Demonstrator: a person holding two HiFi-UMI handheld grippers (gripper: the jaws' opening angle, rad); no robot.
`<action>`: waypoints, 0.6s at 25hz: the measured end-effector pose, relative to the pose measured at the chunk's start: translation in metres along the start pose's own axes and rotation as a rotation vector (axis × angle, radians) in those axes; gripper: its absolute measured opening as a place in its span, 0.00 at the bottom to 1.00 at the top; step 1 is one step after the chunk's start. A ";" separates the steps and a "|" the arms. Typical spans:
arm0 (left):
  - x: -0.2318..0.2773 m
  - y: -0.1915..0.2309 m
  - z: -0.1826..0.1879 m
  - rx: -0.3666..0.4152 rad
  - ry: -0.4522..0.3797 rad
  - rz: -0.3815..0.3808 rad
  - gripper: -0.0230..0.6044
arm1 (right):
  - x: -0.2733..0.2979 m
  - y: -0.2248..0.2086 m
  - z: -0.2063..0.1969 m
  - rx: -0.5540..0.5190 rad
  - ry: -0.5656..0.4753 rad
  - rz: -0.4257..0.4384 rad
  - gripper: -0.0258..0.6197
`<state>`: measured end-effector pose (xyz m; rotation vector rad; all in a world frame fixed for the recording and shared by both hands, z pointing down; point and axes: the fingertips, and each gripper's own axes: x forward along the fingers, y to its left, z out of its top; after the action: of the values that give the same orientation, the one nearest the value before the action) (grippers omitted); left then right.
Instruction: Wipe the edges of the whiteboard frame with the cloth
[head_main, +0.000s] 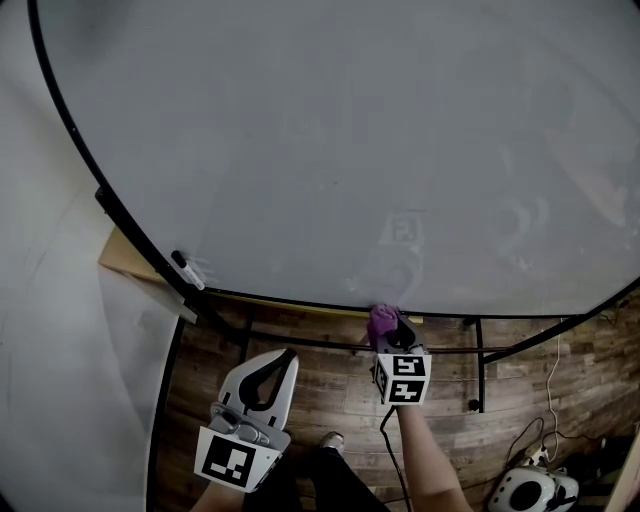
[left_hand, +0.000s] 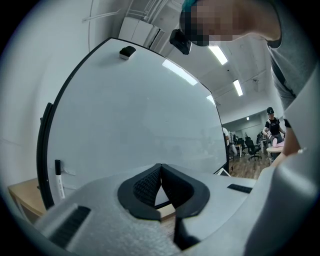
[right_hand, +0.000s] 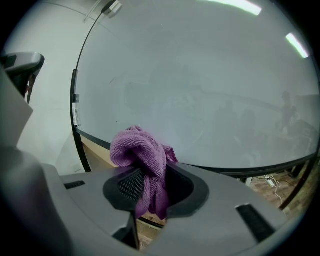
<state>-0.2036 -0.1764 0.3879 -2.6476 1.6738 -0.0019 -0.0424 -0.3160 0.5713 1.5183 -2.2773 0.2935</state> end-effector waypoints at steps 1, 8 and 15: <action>0.000 -0.002 0.000 -0.001 -0.002 0.003 0.07 | 0.000 -0.001 0.000 -0.001 0.002 0.001 0.20; -0.006 -0.005 0.002 -0.005 0.003 0.013 0.07 | -0.003 -0.001 0.002 0.043 0.022 -0.009 0.20; -0.008 0.011 0.004 -0.006 0.003 -0.028 0.07 | -0.002 0.000 0.001 0.064 0.051 -0.064 0.20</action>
<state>-0.2165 -0.1741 0.3842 -2.6758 1.6402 -0.0007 -0.0414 -0.3144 0.5696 1.5935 -2.1943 0.3859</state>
